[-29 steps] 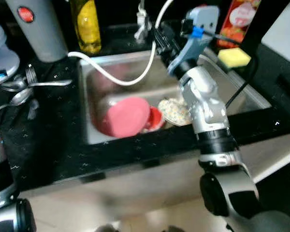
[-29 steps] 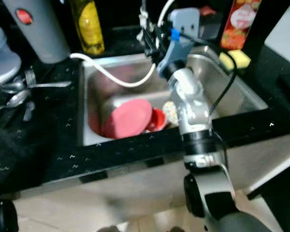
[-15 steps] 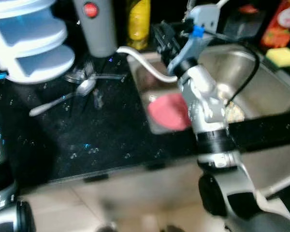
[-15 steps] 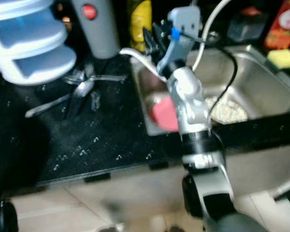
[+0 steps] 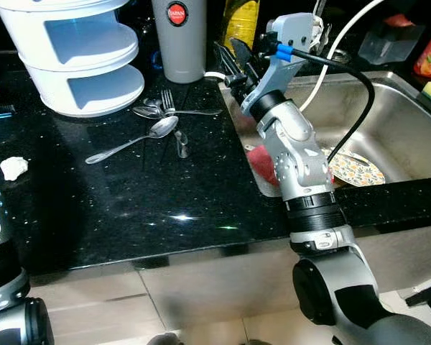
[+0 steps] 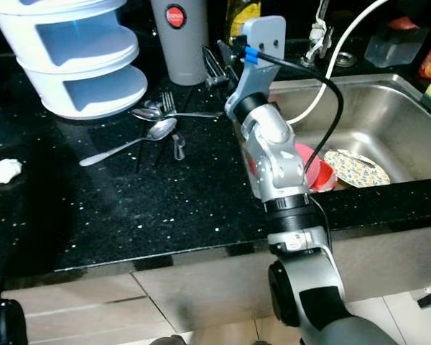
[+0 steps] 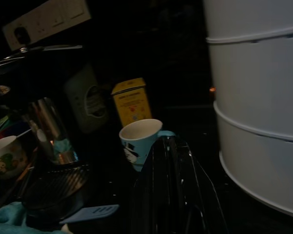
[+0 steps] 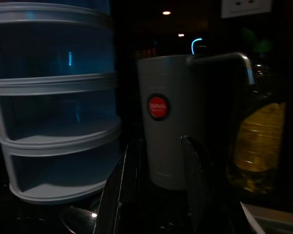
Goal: Kitchen organization
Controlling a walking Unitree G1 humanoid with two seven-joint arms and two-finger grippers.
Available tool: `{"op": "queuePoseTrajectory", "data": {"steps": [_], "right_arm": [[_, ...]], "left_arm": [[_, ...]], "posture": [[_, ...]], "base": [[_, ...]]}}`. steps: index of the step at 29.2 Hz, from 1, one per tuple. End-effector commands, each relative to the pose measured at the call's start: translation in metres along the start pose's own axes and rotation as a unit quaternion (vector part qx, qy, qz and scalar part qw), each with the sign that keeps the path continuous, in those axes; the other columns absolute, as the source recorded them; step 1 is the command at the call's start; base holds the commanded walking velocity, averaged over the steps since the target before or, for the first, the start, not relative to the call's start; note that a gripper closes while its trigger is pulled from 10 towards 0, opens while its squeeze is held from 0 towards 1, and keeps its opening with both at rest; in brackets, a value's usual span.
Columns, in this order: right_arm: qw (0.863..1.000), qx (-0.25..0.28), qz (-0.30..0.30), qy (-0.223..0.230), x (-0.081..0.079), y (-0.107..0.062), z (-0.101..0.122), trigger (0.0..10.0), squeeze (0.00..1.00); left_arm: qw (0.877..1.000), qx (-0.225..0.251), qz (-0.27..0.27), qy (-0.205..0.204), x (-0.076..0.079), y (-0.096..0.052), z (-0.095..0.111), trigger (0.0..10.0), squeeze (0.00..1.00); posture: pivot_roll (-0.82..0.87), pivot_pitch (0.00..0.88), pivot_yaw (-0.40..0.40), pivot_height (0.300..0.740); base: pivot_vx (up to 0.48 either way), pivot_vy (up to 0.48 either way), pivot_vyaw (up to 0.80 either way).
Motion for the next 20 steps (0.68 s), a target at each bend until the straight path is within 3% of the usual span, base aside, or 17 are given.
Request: {"op": "queuePoseTrajectory", "data": {"steps": [1,5,6,8,9,11,12,14,15,17,19,20], "right_arm": [[1.0,0.003,0.0,0.001,0.0,0.001,0.002,10.0,0.0],[1.0,0.003,0.0,0.001,0.0,0.001,0.002,10.0,0.0],[1.0,0.003,0.0,0.001,0.0,0.001,0.002,10.0,0.0],[1.0,0.002,-0.001,0.001,0.0,0.001,0.001,10.0,0.0],[1.0,0.002,-0.001,0.001,0.0,0.001,0.001,10.0,0.0],[1.0,0.002,-0.001,0.001,0.0,0.001,0.001,10.0,0.0],[1.0,0.002,-0.001,0.001,0.0,0.001,0.001,10.0,0.0],[1.0,0.003,-0.002,0.0,0.001,0.001,0.002,10.0,0.0],[1.0,0.003,-0.003,-0.001,0.001,0.001,0.002,10.0,0.0],[1.0,0.003,-0.004,-0.001,0.002,0.001,0.002,10.0,0.0],[1.0,0.003,-0.006,-0.003,0.003,0.0,0.003,10.0,0.0],[1.0,0.003,-0.006,-0.003,0.003,0.0,0.003,10.0,0.0]], "left_arm": [[1.0,-0.012,-0.012,0.009,0.002,-0.002,-0.005,10.0,0.0],[0.992,-0.047,-0.12,-0.014,0.026,-0.009,-0.013,10.0,0.0],[0.992,-0.047,-0.12,-0.014,0.026,-0.009,-0.013,10.0,0.0],[0.972,-0.072,-0.223,-0.024,0.051,-0.021,-0.017,10.0,0.0],[0.972,-0.072,-0.223,-0.024,0.051,-0.021,-0.017,10.0,0.0],[0.954,-0.088,-0.286,-0.037,0.068,-0.031,-0.019,10.0,0.0],[0.954,-0.088,-0.286,-0.037,0.068,-0.031,-0.019,10.0,0.0],[0.936,-0.142,-0.306,-0.097,0.083,-0.03,-0.026,10.0,0.0],[0.928,-0.17,-0.315,-0.102,0.089,-0.029,-0.032,10.0,0.0],[0.924,-0.186,-0.318,-0.1,0.092,-0.028,-0.036,10.0,0.0],[0.918,-0.193,-0.342,-0.048,0.09,-0.026,-0.044,10.0,0.0],[0.918,-0.193,-0.342,-0.048,0.09,-0.026,-0.044,10.0,0.0]], "posture": [[0.17,0.029,0.01,0.74],[0.17,0.031,0.011,0.74],[0.17,0.031,0.011,0.74],[0.17,0.033,0.01,0.74],[0.17,0.033,0.01,0.74],[0.17,0.034,0.013,0.74],[0.17,0.034,0.013,0.74],[0.17,0.036,0.015,0.74],[0.16,0.037,0.016,0.74],[0.16,0.037,0.016,0.74],[0.16,0.039,0.019,0.74],[0.16,0.039,0.019,0.74]], "base": [[0.0,0.0,0.0],[0.0,0.0,0.0],[0.0,0.0,0.0],[0.0,0.0,0.0],[0.0,0.0,0.0],[0.0,0.0,0.0],[0.0,0.0,0.0],[0.0,0.0,0.0],[0.0,0.0,0.0],[0.0,0.0,0.0],[0.0,0.0,0.0],[0.0,0.0,0.0]]}}
Point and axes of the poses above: a point about 5 cm out from each wrist's last joint towards the gripper, its own y axis pointing out of the wrist towards the gripper, its own z axis along the axis of the wrist's last joint, x = y × z, the point moved 1 cm from there along y, pointing out of the wrist towards the gripper, and after that the axes turned 3 degrees about -y, right-handed, at the moved point
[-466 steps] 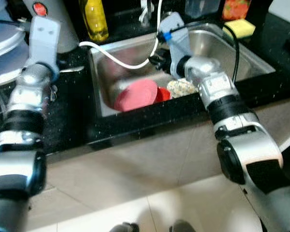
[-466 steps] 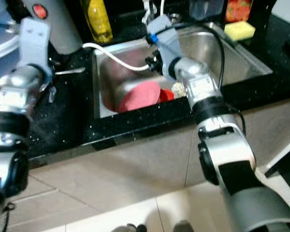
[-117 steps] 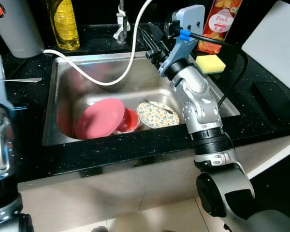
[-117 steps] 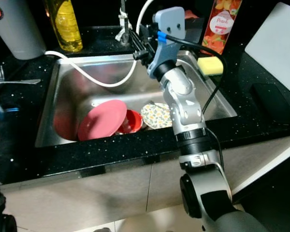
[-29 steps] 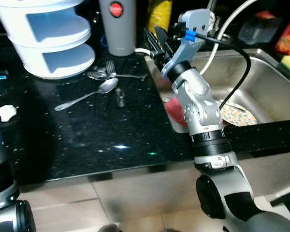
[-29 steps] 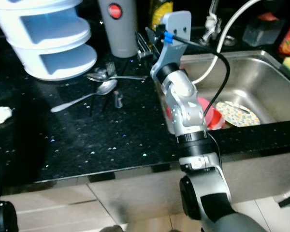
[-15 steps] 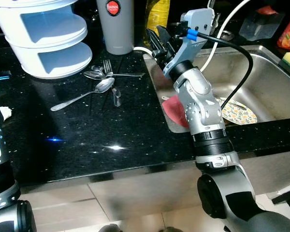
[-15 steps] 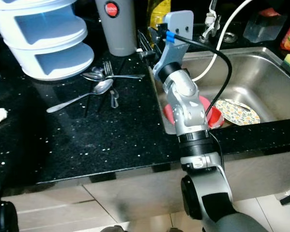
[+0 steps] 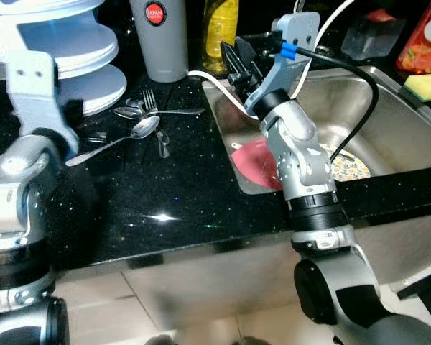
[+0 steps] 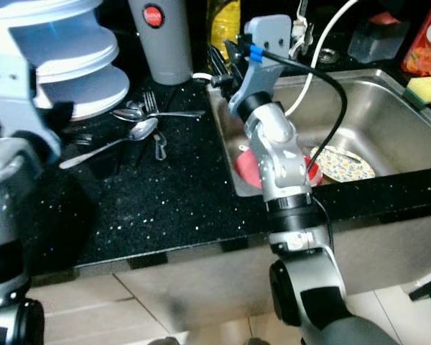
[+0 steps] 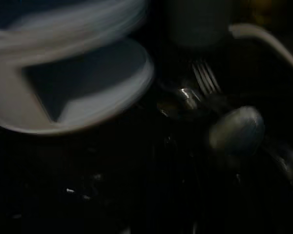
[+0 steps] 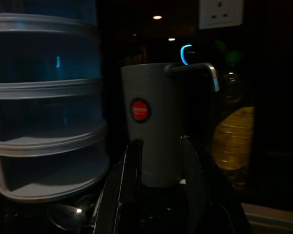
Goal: Kitchen organization
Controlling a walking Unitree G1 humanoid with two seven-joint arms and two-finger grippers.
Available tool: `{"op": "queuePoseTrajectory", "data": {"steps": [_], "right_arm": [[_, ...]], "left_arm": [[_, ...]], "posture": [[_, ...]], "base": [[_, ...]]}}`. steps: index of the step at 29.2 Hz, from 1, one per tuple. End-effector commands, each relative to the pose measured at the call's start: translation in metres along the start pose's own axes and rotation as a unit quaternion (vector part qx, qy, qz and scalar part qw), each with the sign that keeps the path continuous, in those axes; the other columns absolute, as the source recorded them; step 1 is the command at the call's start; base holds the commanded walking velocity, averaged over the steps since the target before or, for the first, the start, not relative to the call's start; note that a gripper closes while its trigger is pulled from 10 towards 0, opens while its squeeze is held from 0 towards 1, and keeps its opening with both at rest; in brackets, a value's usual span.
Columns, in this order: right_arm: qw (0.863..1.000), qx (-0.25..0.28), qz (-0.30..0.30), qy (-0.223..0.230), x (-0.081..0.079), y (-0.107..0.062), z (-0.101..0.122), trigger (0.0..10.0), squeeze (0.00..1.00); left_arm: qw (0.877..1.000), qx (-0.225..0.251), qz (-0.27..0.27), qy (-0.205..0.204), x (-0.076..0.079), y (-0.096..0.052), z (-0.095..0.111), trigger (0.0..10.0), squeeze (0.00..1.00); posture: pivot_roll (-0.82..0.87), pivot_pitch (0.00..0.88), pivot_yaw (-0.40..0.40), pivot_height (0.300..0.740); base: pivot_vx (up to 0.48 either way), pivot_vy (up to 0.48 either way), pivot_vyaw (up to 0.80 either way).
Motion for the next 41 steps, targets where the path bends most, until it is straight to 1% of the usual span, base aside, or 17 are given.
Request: {"op": "queuePoseTrajectory", "data": {"steps": [1,3,8,10,15,16,17,18,21,28,29,30,33,35,37,40,41], "right_arm": [[1.0,0.003,-0.004,-0.002,0.002,0.0,0.002,10.0,0.0],[1.0,0.002,-0.006,-0.002,0.003,0.0,0.002,10.0,0.0],[1.0,0.002,-0.008,-0.001,0.003,-0.001,0.003,10.0,0.0],[1.0,0.001,-0.007,0.0,0.003,-0.002,0.002,10.0,0.0],[1.0,-0.002,-0.006,0.0,0.001,-0.004,0.002,10.0,0.0],[1.0,-0.003,-0.007,-0.001,0.001,-0.005,0.002,10.0,0.0],[1.0,-0.004,-0.009,-0.002,0.002,-0.006,0.002,10.0,0.0],[1.0,-0.004,-0.009,-0.002,0.002,-0.006,0.002,10.0,0.0],[1.0,-0.007,-0.017,-0.004,0.006,-0.009,0.001,10.0,0.0],[1.0,-0.009,-0.016,-0.004,0.004,-0.008,0.001,10.0,0.0],[1.0,-0.008,-0.015,-0.003,0.004,-0.008,0.001,10.0,0.0],[1.0,-0.007,-0.015,-0.003,0.004,-0.007,0.001,10.0,0.0],[1.0,-0.007,-0.016,-0.003,0.004,-0.007,0.002,10.0,0.0],[1.0,-0.008,-0.019,-0.004,0.005,-0.009,0.002,10.0,0.0],[1.0,-0.008,-0.021,-0.004,0.005,-0.01,0.002,10.0,0.0],[1.0,-0.008,-0.022,-0.005,0.006,-0.011,0.002,10.0,0.0],[1.0,-0.009,-0.023,-0.006,0.007,-0.012,0.002,10.0,0.0]], "left_arm": [[0.999,-0.025,-0.008,0.047,-0.008,0.002,-0.009,10.0,0.0],[0.994,-0.059,-0.021,0.089,-0.022,0.003,-0.019,10.0,0.0],[0.983,-0.129,-0.019,0.132,-0.05,0.006,-0.037,10.0,0.0],[0.98,-0.133,-0.04,0.145,-0.052,0.01,-0.038,10.0,0.0],[0.979,-0.116,-0.083,0.149,-0.051,0.016,-0.03,10.0,0.0],[0.976,-0.112,-0.088,0.162,-0.053,0.019,-0.026,10.0,0.73],[0.974,-0.109,-0.094,0.173,-0.053,0.02,-0.022,10.0,1.0],[0.974,-0.109,-0.094,0.173,-0.053,0.02,-0.022,10.0,1.0],[0.971,-0.093,-0.111,0.192,-0.053,0.023,-0.007,10.0,1.0],[0.972,-0.088,-0.126,0.179,-0.059,0.026,0.006,10.0,1.0],[0.973,-0.082,-0.132,0.168,-0.06,0.026,0.011,10.0,0.0],[0.976,-0.077,-0.135,0.151,-0.062,0.026,0.015,10.0,0.0],[0.977,-0.073,-0.144,0.139,-0.062,0.025,0.019,10.0,0.0],[0.972,-0.09,-0.174,0.128,-0.061,0.023,0.014,10.0,0.0],[0.964,-0.112,-0.201,0.135,-0.061,0.019,0.005,10.0,0.0],[0.958,-0.124,-0.217,0.142,-0.06,0.016,0.0,10.0,0.0],[0.948,-0.14,-0.24,0.152,-0.058,0.012,-0.006,10.0,0.0]], "posture": [[0.16,0.038,0.02,0.74],[0.17,0.041,0.022,0.74],[0.17,0.057,0.023,0.74],[0.16,0.068,0.023,0.74],[0.15,0.088,0.029,0.74],[0.14,0.094,0.037,0.74],[0.14,0.094,0.037,0.74],[0.14,0.094,0.037,0.74],[0.14,0.098,0.042,0.74],[0.14,0.096,0.042,0.74],[0.14,0.094,0.044,0.74],[0.14,0.091,0.047,0.74],[0.14,0.09,0.049,0.74],[0.14,0.087,0.053,0.74],[0.13,0.088,0.056,0.74],[0.13,0.089,0.057,0.74],[0.13,0.089,0.059,0.74]], "base": [[0.0,0.0,0.0],[0.0,0.0,0.0],[0.0,0.0,0.0],[0.0,0.0,0.0],[0.0,0.0,0.0],[0.0,0.0,0.0],[0.0,0.0,0.0],[0.0,0.0,0.0],[0.0,0.0,0.0],[0.0,0.0,0.0],[0.0,0.0,0.0],[0.0,0.0,0.0],[0.0,0.0,0.0],[0.0,0.0,0.0],[0.0,0.0,0.0],[0.0,0.0,0.0],[0.0,0.0,0.0]]}}
Point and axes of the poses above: a point about 5 cm out from each wrist's last joint towards the gripper, its own y axis pointing out of the wrist towards the gripper, its own z axis along the axis of the wrist's last joint, x = y × z, the point moved 1 cm from there along y, pointing out of the wrist towards the gripper, and after that the axes turned 3 degrees about -y, right-handed, at the moved point
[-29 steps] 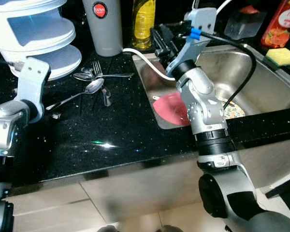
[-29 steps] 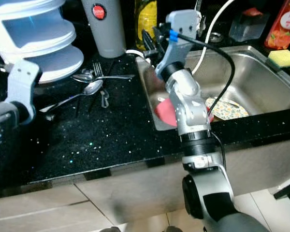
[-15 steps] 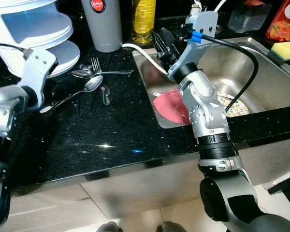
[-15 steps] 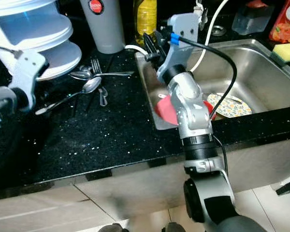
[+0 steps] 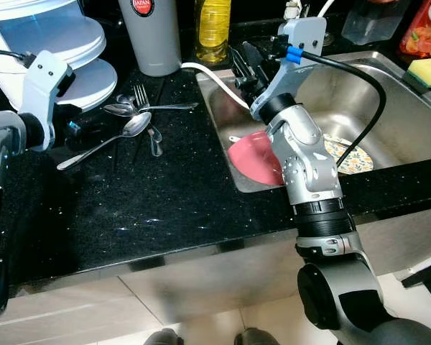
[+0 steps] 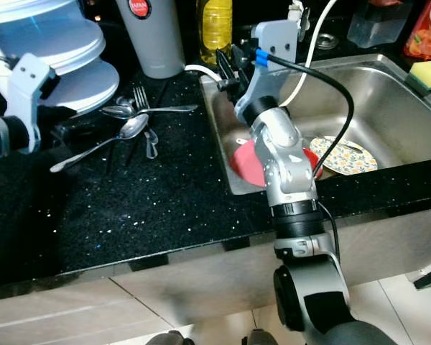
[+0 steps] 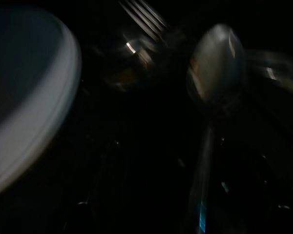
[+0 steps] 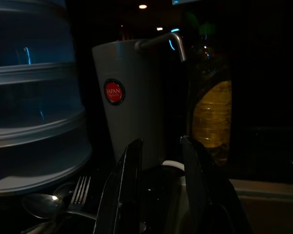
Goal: Kitchen organization
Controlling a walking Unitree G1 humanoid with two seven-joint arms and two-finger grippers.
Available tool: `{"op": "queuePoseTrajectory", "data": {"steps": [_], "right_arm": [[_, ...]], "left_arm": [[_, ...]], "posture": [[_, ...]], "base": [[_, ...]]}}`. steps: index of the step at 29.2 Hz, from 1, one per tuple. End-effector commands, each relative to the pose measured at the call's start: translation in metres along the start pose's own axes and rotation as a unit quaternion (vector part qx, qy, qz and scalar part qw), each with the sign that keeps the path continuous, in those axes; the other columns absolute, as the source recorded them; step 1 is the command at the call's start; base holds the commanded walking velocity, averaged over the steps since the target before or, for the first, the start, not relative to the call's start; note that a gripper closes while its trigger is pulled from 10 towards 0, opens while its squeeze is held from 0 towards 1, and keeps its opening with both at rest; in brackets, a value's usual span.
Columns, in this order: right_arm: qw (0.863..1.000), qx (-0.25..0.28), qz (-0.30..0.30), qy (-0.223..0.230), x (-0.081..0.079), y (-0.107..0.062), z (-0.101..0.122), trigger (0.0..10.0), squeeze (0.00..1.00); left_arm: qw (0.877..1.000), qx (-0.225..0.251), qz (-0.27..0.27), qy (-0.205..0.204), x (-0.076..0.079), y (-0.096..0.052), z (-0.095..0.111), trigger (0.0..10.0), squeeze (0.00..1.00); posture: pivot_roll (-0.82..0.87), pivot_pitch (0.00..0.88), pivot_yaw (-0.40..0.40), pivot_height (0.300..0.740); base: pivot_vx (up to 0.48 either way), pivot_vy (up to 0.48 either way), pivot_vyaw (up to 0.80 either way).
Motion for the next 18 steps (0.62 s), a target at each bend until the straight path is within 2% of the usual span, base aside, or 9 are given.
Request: {"op": "queuePoseTrajectory", "data": {"steps": [1,3,6,9,10,11,12,13,18], "right_arm": [[1.0,-0.003,-0.003,-0.001,0.002,-0.002,0.0,10.0,0.0],[1.0,-0.004,-0.005,-0.002,0.003,-0.004,-0.001,10.0,0.0],[1.0,-0.004,-0.006,-0.002,0.003,-0.004,-0.001,10.0,0.0],[1.0,-0.004,-0.005,-0.002,0.002,-0.004,-0.001,10.0,0.0],[1.0,-0.004,-0.005,-0.002,0.002,-0.004,-0.001,10.0,0.0],[1.0,-0.003,-0.005,-0.001,0.001,-0.003,0.0,10.0,0.0],[1.0,-0.002,-0.005,-0.001,0.001,-0.003,0.0,10.0,0.0],[1.0,-0.002,-0.005,-0.002,0.001,-0.003,0.001,10.0,0.0],[1.0,0.0,-0.006,-0.002,0.002,-0.002,0.002,10.0,0.0]], "left_arm": [[1.0,-0.025,-0.01,0.01,-0.002,-0.01,-0.006,10.0,0.0],[0.997,-0.052,-0.045,0.022,0.004,-0.01,-0.016,10.0,0.0],[0.995,-0.073,-0.052,0.031,0.006,-0.01,-0.024,10.0,0.0],[0.991,-0.118,-0.054,0.034,0.006,-0.003,-0.048,10.0,0.0],[0.991,-0.118,-0.054,0.034,0.006,-0.003,-0.048,10.0,0.0],[0.99,-0.127,-0.046,0.033,0.005,0.0,-0.054,8.1,0.0],[0.99,-0.132,-0.04,0.032,0.004,0.002,-0.058,4.6,0.0],[0.99,-0.134,-0.037,0.029,0.005,0.005,-0.06,0.0,0.0],[0.99,-0.131,-0.038,0.021,0.007,0.007,-0.061,0.0,0.0]], "posture": [[0.13,0.089,0.059,0.74],[0.13,0.088,0.061,0.74],[0.13,0.088,0.062,0.74],[0.13,0.083,0.062,0.74],[0.13,0.083,0.062,0.74],[0.13,0.081,0.062,0.74],[0.13,0.081,0.062,0.74],[0.13,0.081,0.062,0.74],[0.13,0.079,0.061,0.74]], "base": [[0.0,0.0,0.0],[0.0,0.0,0.0],[0.0,0.0,0.0],[0.0,0.0,0.0],[0.0,0.0,0.0],[0.0,0.0,0.0],[0.0,0.0,0.0],[0.0,0.0,0.0],[0.0,0.0,0.0]]}}
Point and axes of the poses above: a point about 5 cm out from each wrist's last joint towards the gripper, its own y axis pointing out of the wrist towards the gripper, its own z axis along the axis of the wrist's last joint, x = y × z, the point moved 1 cm from there along y, pointing out of the wrist towards the gripper, and after that the axes turned 3 degrees about -y, right-handed, at the moved point
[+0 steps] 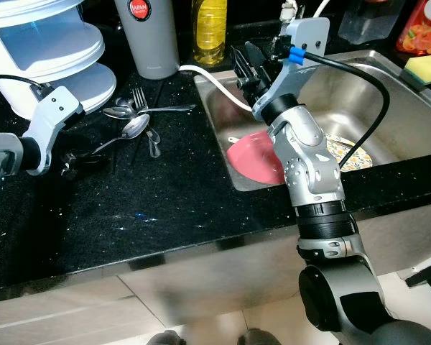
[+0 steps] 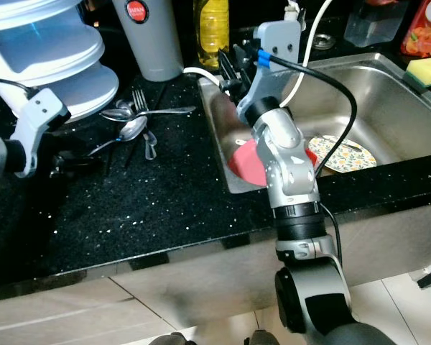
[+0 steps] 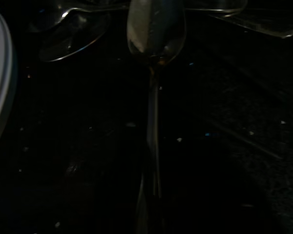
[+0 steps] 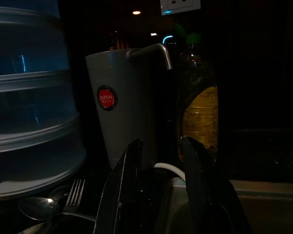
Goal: Kitchen organization
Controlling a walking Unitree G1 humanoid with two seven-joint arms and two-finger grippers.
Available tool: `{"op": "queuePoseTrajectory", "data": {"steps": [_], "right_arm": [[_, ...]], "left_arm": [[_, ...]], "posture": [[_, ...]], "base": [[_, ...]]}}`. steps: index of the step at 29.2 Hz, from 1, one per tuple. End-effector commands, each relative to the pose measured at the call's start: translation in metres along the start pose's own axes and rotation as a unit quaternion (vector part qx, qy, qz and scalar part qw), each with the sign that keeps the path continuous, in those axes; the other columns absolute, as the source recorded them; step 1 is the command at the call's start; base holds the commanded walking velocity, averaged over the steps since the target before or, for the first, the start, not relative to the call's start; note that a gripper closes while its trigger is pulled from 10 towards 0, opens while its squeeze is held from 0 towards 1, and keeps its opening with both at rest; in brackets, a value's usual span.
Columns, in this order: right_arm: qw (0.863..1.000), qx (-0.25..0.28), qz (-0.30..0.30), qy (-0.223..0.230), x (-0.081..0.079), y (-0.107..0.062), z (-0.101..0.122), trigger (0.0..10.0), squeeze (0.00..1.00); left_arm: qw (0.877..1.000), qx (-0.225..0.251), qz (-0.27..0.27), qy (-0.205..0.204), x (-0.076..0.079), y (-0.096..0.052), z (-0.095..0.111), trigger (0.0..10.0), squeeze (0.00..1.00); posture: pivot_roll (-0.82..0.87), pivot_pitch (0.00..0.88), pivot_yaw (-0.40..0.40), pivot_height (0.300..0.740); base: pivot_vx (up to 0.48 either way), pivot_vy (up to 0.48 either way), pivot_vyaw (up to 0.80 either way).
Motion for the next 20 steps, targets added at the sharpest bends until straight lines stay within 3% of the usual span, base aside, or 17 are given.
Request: {"op": "queuePoseTrajectory", "data": {"steps": [1,10,13,14,15,17,19,20], "right_arm": [[1.0,0.003,0.0,0.0,-0.001,0.0,0.003,10.0,0.0],[1.0,0.001,0.0,0.002,-0.001,0.0,0.001,10.0,0.0],[1.0,0.0,-0.001,0.001,-0.001,0.0,0.002,10.0,0.0],[1.0,0.0,-0.003,0.0,0.0,-0.001,0.002,10.0,0.0],[1.0,0.0,-0.004,0.0,0.001,-0.002,0.002,10.0,0.0],[1.0,0.0,-0.004,0.0,0.001,-0.002,0.002,10.0,0.0],[1.0,0.0,-0.005,0.0,0.001,-0.002,0.002,10.0,0.0],[1.0,0.0,-0.005,0.0,0.001,-0.002,0.002,10.0,0.0]], "left_arm": [[0.997,-0.069,-0.004,-0.032,0.006,0.011,-0.033,0.0,0.0],[0.996,-0.042,0.014,-0.074,0.004,0.011,-0.035,0.0,0.0],[0.995,-0.006,0.033,-0.094,0.0,0.009,-0.027,0.0,0.0],[0.985,0.094,0.087,-0.112,-0.011,0.0,0.003,10.0,0.0],[0.978,0.138,0.104,-0.118,-0.013,-0.006,0.017,10.0,0.0],[0.978,0.138,0.104,-0.118,-0.013,-0.006,0.017,10.0,0.0],[0.964,0.215,0.11,-0.109,-0.009,-0.02,0.045,10.0,0.0],[0.964,0.215,0.11,-0.109,-0.009,-0.02,0.045,10.0,0.0]], "posture": [[0.13,0.079,0.061,0.74],[0.13,0.084,0.057,0.74],[0.13,0.091,0.058,0.74],[0.12,0.09,0.067,0.74],[0.12,0.087,0.067,0.74],[0.12,0.087,0.067,0.74],[0.13,0.086,0.065,0.74],[0.13,0.086,0.065,0.74]], "base": [[0.0,0.0,0.0],[0.0,0.0,0.0],[0.0,0.0,0.0],[0.0,0.0,0.0],[0.0,0.0,0.0],[0.0,0.0,0.0],[0.0,0.0,0.0],[0.0,0.0,0.0]]}}
Point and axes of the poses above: a point about 5 cm out from each wrist's last joint towards the gripper, its own y axis pointing out of the wrist towards the gripper, its own z axis along the axis of the wrist's last joint, x = y × z, the point moved 1 cm from there along y, pointing out of the wrist towards the gripper, and after that the axes turned 3 degrees about -y, right-handed, at the moved point
